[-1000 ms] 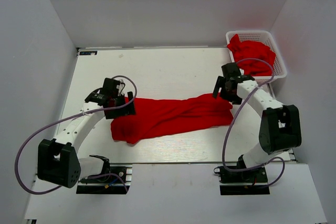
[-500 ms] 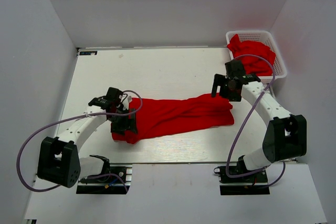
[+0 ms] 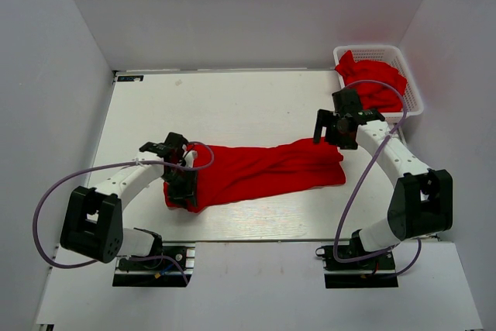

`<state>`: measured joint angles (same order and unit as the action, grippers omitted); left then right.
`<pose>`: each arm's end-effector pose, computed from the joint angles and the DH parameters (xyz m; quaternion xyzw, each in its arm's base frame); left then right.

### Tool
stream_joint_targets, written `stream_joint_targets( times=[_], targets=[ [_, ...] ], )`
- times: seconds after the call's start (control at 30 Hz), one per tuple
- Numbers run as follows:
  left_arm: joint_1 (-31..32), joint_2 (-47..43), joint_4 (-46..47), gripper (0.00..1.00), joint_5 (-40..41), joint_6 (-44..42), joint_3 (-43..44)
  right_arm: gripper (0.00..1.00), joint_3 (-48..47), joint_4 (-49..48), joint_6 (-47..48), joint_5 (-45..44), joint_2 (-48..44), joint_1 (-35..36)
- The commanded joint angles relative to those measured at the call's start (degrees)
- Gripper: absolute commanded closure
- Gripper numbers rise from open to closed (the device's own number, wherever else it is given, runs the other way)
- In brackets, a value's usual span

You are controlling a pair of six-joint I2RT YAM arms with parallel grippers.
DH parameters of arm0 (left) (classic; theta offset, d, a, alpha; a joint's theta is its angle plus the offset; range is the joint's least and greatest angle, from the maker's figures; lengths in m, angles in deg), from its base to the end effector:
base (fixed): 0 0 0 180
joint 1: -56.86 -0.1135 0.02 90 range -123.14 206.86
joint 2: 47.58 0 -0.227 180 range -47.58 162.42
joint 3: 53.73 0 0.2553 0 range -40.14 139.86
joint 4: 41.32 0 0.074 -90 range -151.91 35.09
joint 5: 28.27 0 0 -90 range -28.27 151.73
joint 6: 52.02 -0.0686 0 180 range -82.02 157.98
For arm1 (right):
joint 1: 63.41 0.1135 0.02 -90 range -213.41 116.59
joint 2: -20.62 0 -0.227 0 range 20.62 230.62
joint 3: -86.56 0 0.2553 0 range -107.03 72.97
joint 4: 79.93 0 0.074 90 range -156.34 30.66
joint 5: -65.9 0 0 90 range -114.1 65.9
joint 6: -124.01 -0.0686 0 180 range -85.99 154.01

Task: Fold and stack the t-shirts
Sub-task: Fold the other side of the tshirt into a rectangle

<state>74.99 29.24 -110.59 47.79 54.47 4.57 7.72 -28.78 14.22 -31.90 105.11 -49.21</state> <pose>0.1999 -0.0828 0.1130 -0.0165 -0.9923 0.1215 0.0178 0.3222 0.0719 0.1955 0.0660 0.9540 0.0210 0.2916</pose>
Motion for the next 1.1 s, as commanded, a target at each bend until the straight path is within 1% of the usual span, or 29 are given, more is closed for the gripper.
stream_joint_targets(
  times=[0.0, 0.03, 0.07, 0.1, 0.17, 0.3, 0.37, 0.43, 0.47, 0.63, 0.8, 0.9, 0.93, 0.97, 1.0, 1.03, 1.07],
  targets=[
    [0.5, -0.88, 0.83, 0.54, -2.06, -0.67, 0.99, 0.1, -1.89, 0.32, 0.98, -2.05, -0.2, -0.22],
    [1.11, -0.88, 0.84, 0.58, -2.06, -1.19, 0.99, 0.1, -1.98, 0.32, 1.07, -2.31, 0.06, -0.31],
    [1.12, -0.88, 0.84, 0.69, -2.58, -1.2, 0.99, 0.1, -1.98, 0.23, 1.07, -3.45, 0.06, -0.4],
    [1.12, -0.88, 0.84, 0.75, -2.59, -1.2, 0.99, 0.1, -2.16, 0.23, 1.07, -3.2, -0.02, -0.22],
    [1.12, -0.88, 0.84, 1.0, -2.59, -1.2, 0.99, 0.1, -2.16, 0.32, 0.98, -3.55, -0.11, -0.22],
    [1.12, -1.41, -0.31, 1.0, -0.75, -3.3, 4.41, 0.1, -1.98, 0.06, 0.89, -3.02, -0.2, -0.05],
    [1.12, -1.41, -1.01, 1.0, 1.71, -4.8, 7.58, 0.1, -1.81, -0.21, 0.72, -2.76, -0.29, -0.22],
    [1.12, 0.26, -1.01, 1.0, 3.2, -7.16, 10.29, 0.1, -1.89, -0.56, 0.98, -2.75, -0.11, -0.4],
    [1.12, 1.66, -1.01, 1.0, 5.73, -7.17, 12.4, 0.1, -1.72, -0.65, 0.9, -2.75, -0.2, -0.31],
    [0.41, 5.7, 0.83, 1.0, 9.8, -9.54, 14.79, 0.1, -2.07, -0.82, 1.16, -2.14, 0.15, -0.22],
    [0.41, 11.68, 0.31, 1.0, 14.8, -9.02, 17.86, 0.1, -2.86, -0.56, 1.42, -2.67, 0.15, -0.4],
    [0.41, 13.09, -1.09, 1.0, 18.22, -6.3, 17.87, 0.1, -3.12, -0.56, 1.51, -3.45, -0.03, -0.31],
    [0.41, 13.1, -1.1, 0.99, 18.76, -6.3, 17.87, 0.1, -2.95, -0.56, 1.42, -3.72, -0.11, -0.4],
    [0.41, 13.1, -1.1, 0.83, 18.77, -5.69, 17.87, 0.1, -2.86, -0.65, 1.6, -3.81, -0.2, -0.4],
    [0.41, 13.62, -1.1, 0.62, 19.46, -5.16, 17.87, 0.1, -2.77, -0.39, 1.51, -3.98, -0.2, -0.4],
    [0.41, 13.62, -1.1, 0.46, 19.47, -5.15, 17.87, 0.1, -2.77, -0.38, 1.51, -4.51, -0.11, -0.4],
    [0.41, 14.32, -0.57, 0.45, 19.47, -5.15, 17.35, 0.1, -2.69, -0.3, 1.77, -3.82, -0.2, -0.22]
  ],
)
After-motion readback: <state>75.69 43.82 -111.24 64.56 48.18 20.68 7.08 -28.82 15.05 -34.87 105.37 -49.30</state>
